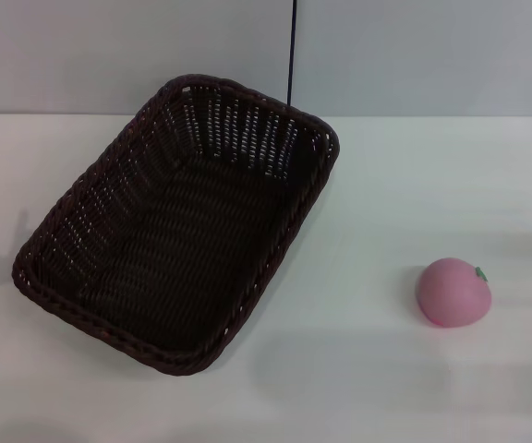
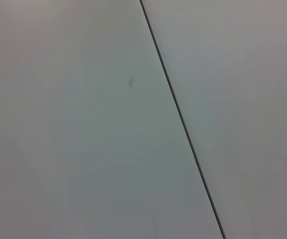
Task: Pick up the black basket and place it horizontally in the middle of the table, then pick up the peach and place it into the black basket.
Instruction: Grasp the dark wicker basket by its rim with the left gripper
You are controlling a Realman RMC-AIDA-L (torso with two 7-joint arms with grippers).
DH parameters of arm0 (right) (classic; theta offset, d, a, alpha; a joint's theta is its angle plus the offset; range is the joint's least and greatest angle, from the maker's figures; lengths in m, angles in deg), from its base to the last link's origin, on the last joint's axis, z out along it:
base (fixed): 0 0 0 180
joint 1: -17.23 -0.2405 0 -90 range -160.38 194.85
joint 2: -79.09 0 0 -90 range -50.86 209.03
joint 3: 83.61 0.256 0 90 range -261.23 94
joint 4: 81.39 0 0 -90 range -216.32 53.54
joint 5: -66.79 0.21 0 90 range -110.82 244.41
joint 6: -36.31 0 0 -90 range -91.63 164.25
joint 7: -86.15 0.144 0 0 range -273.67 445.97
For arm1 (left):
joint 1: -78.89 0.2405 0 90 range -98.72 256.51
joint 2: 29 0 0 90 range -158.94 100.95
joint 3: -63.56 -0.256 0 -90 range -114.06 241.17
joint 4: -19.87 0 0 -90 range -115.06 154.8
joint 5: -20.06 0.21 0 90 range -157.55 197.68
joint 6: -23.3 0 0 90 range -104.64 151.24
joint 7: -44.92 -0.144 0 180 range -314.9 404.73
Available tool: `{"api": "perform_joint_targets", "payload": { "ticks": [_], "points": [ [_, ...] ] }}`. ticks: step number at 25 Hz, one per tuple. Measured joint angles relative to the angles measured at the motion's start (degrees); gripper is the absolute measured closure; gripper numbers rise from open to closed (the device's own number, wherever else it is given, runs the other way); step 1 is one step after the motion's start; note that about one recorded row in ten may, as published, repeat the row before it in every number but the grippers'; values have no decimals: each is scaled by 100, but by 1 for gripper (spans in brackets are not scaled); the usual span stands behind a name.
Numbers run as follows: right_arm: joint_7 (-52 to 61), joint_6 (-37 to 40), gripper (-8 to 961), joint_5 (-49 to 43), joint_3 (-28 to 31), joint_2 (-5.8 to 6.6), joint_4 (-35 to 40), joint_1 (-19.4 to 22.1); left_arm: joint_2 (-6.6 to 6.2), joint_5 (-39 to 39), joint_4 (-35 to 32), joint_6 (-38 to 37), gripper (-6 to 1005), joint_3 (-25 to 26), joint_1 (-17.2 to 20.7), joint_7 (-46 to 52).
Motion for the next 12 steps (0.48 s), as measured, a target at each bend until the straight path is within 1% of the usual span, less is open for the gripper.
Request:
{"api": "perform_joint_targets", "payload": {
  "ticks": [12],
  "points": [
    [62,10,156,-3,2,-5,-27,35,0,0,36,18,216,28,1,89]
  ]
}}
